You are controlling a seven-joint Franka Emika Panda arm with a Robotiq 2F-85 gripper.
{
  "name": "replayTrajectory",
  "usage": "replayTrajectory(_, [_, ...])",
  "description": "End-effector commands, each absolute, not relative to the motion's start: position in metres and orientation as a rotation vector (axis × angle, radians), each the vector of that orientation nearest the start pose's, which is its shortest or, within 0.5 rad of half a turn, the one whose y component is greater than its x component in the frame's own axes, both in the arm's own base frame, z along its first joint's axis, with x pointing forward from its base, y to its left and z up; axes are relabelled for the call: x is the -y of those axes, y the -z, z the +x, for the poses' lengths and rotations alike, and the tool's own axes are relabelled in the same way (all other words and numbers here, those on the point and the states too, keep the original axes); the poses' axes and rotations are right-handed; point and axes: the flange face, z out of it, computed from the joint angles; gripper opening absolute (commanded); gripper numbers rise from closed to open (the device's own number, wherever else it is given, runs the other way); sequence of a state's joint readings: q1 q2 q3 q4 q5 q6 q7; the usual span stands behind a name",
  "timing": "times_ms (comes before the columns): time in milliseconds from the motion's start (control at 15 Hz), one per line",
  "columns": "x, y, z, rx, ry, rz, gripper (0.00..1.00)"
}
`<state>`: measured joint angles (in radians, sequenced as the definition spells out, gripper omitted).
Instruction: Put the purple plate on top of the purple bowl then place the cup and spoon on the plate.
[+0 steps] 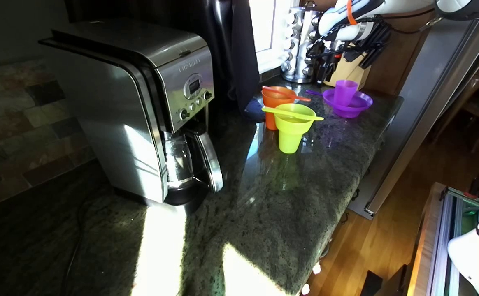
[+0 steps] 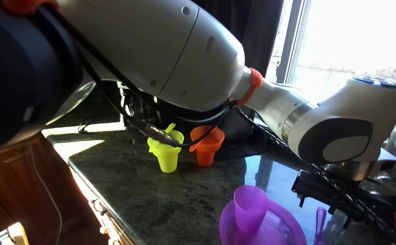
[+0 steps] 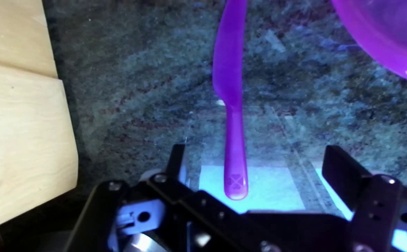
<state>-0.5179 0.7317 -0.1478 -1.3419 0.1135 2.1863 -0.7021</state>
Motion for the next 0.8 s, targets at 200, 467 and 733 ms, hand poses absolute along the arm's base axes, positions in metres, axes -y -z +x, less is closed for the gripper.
replayTrajectory(200, [0.445, -0.286, 0.614, -0.081, 0.126, -3.220, 0.97])
replayTrajectory(467, [0.443, -0.278, 0.618, -0.097, 0.110, -3.220, 0.81])
replayTrajectory(733, [0.442, -0.273, 0.621, -0.070, 0.100, -3.226, 0.62])
